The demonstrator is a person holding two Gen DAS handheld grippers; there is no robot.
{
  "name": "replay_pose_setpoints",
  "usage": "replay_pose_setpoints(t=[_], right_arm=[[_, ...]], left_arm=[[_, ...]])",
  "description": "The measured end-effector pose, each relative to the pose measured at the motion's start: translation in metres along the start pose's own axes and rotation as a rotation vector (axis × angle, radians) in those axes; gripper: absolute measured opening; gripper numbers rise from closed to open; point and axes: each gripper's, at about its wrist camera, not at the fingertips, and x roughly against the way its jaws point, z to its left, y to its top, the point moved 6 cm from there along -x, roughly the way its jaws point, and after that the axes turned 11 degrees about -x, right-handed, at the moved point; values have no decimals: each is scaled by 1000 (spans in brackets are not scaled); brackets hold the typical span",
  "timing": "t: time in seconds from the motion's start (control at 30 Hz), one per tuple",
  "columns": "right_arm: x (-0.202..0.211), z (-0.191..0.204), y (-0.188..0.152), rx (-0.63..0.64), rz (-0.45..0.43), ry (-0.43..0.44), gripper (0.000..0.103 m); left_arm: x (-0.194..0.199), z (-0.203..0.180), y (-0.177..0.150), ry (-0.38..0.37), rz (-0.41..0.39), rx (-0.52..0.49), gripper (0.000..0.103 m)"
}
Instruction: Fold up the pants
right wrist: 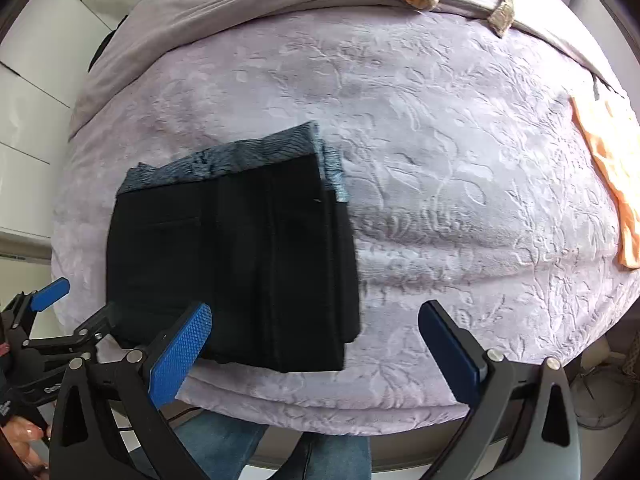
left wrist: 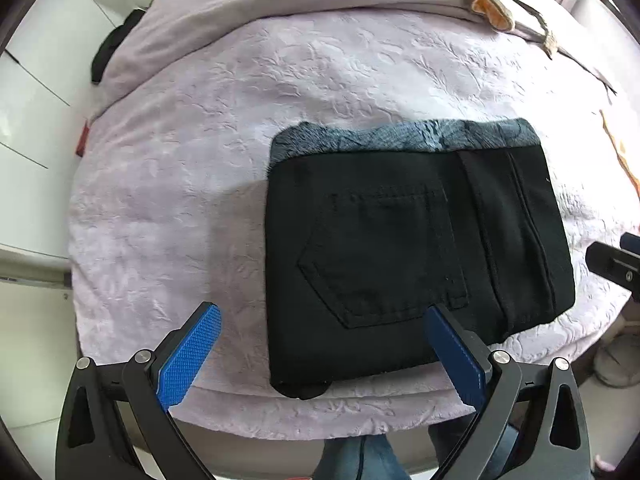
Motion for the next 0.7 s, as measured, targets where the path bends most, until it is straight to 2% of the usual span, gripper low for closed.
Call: replay_pose_setpoints(t=[0.3, 0.7], right_arm=[[-3, 19, -7, 11, 13, -3, 103], [-8, 21, -13, 16, 27, -18, 103]], left_arm=[[4, 2, 3, 5, -4, 34, 102], [5, 2, 2, 8, -8, 39, 102]])
